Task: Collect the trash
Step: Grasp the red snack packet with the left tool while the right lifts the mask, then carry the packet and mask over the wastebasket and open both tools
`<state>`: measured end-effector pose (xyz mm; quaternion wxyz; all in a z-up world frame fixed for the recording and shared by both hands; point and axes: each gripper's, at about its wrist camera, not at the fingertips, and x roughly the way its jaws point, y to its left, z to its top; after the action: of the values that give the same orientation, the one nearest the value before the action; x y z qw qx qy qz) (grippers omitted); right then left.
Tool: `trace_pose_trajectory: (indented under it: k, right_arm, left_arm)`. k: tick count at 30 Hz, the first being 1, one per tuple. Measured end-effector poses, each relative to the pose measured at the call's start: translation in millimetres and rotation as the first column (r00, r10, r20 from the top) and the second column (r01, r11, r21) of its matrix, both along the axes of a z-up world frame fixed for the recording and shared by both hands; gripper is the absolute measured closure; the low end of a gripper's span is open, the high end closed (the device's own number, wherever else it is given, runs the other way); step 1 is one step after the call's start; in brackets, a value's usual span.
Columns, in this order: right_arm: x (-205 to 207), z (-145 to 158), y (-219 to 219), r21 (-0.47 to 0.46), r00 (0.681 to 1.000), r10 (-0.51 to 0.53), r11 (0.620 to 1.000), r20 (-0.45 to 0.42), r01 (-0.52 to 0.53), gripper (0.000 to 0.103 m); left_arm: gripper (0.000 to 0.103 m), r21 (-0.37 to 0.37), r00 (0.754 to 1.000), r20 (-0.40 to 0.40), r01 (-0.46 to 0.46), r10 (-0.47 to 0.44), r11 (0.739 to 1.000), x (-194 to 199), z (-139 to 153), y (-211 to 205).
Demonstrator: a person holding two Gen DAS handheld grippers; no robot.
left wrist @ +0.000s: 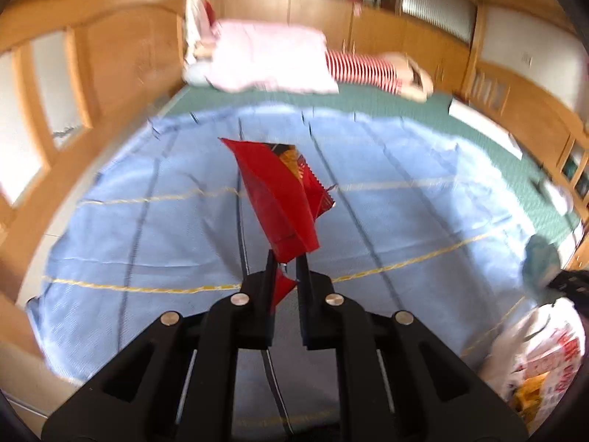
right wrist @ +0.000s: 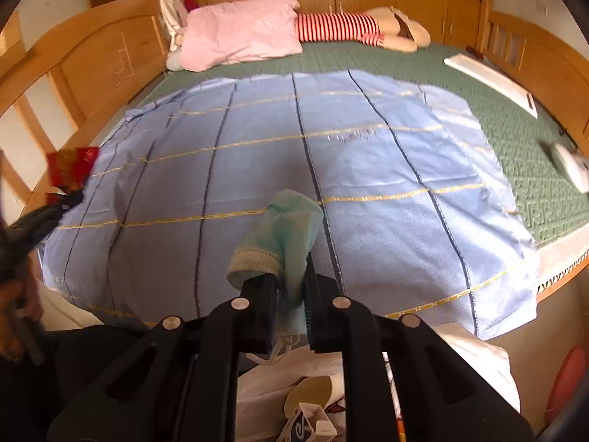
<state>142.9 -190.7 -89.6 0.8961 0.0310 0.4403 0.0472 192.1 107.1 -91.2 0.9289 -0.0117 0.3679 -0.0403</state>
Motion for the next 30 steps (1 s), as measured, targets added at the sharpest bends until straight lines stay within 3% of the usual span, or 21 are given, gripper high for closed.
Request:
trace_pose_trajectory:
  k: [7,14,22,30]
  right_arm:
    - [-35.3,30.2,0.7,0.029,0.996,0.024,0.999,0.089,-0.026,0.089]
    - [-75.3,58.6,-10.4,0.021,0.987,0.026,0.999,0.160,-0.030,0.089]
    - [-117.3,81.4,-24.7,-0.007,0.973,0.022,1.000,0.232,-0.021,0.089]
    - [-149.7,79.6,-48.9,-0.030,0.971,-0.005,0.999,0.238,0.012,0.089]
  left_arm:
    - [0.092,0.015,0.992,0.128,-0.011,0.009,1.000,-69.5,59.6,-15.0]
    - [0.092,0.087,0.973,0.231,-0.032,0.011,0.996,-136.1,106.7,-55.4]
    - [0.092,0.073,0.966,0.259,-0.043,0.023,0.996,-184.8,123.7,-76.4]
    - [0.092,0.059,0.964,0.266,0.008,-0.023,0.998,-205.9,127.5,-96.3]
